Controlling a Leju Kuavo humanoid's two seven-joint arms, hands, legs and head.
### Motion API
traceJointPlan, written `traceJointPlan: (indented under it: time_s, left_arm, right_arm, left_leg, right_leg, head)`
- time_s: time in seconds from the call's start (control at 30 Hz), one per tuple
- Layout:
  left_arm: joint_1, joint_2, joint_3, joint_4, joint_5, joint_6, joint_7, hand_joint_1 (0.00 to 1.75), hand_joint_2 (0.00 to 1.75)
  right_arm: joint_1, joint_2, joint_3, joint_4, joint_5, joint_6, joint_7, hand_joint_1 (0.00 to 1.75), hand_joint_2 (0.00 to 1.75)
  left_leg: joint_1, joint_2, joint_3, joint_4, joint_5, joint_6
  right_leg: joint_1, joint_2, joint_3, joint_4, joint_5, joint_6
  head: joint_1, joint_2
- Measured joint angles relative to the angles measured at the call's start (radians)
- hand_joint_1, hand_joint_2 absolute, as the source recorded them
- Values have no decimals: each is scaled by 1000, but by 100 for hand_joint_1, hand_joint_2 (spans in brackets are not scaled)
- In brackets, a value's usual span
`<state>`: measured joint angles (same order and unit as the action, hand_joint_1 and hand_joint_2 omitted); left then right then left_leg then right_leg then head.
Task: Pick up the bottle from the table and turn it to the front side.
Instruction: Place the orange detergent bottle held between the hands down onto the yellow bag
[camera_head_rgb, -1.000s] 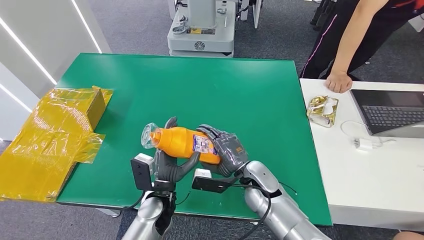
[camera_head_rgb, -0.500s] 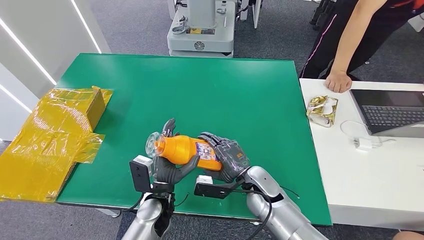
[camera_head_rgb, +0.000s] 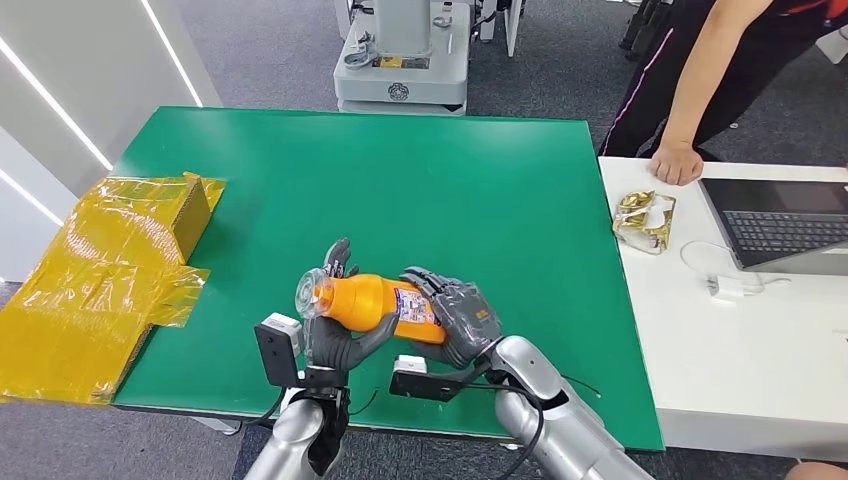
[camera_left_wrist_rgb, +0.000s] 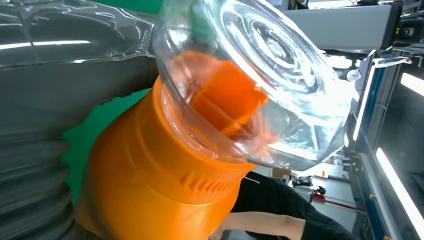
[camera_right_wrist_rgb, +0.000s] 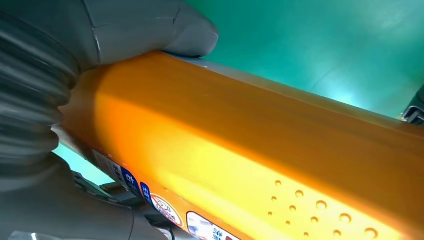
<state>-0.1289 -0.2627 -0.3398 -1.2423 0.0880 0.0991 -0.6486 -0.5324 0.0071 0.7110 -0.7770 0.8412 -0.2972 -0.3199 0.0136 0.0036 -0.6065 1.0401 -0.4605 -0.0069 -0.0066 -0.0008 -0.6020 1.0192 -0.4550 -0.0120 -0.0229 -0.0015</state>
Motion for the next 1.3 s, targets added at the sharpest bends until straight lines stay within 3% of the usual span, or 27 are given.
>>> traceJointPlan:
  time_s: [0.03,0.07,0.43,0.73,0.77,0.87,0.9,1.13,1.3]
  left_arm:
    - [-2,0,-2,-2,7,-4,0,168,175]
    - [-3,0,-5,-4,14,-10,2,175,175]
    - [-9,0,-16,-12,40,-79,40,175,175]
    - [-11,6,-6,-12,41,-140,52,175,175]
    - [-12,7,-5,-12,39,-146,53,175,175]
    - [-22,8,-5,-10,38,-154,54,175,175]
    - [-29,8,-5,-8,43,-153,53,175,175]
    - [-108,8,-13,23,116,-82,44,175,175]
    - [-127,8,-24,26,122,-47,26,175,175]
  right_arm:
    - [-2,0,1,0,2,-11,-2,175,175]
    - [-4,0,2,0,7,-25,-2,175,175]
    - [10,-2,7,-6,85,-117,57,175,175]
    - [38,-4,-6,-44,148,-122,86,175,175]
    - [41,-4,-10,-48,152,-122,85,166,175]
    - [45,-3,-20,-58,157,-122,84,37,175]
    - [45,-1,-23,-60,156,-123,81,2,175]
    - [46,44,-36,-49,43,-190,-13,0,175]
    - [61,68,-46,-43,-9,-260,-36,0,175]
  left_leg:
    - [0,0,0,0,0,0]
    - [0,0,0,0,0,0]
    - [0,0,0,0,0,0]
    - [0,1,0,0,0,0]
    - [0,1,0,0,0,0]
    - [0,1,0,0,0,0]
    - [0,1,0,0,0,0]
    - [0,0,0,0,0,0]
    - [0,0,0,0,0,0]
  right_leg:
    - [0,0,0,0,0,0]
    - [0,0,0,0,0,0]
    - [0,0,0,0,0,0]
    - [0,1,0,0,0,0]
    - [0,0,0,0,0,0]
    - [0,0,0,0,0,0]
    - [0,0,0,0,0,0]
    - [0,0,0,1,0,0]
    - [0,0,0,0,0,0]
  head:
    - [0,0]
    - [0,0]
    - [0,0]
    - [0,0]
    - [0,0]
    - [0,0]
    - [0,0]
    - [0,0]
    - [0,0]
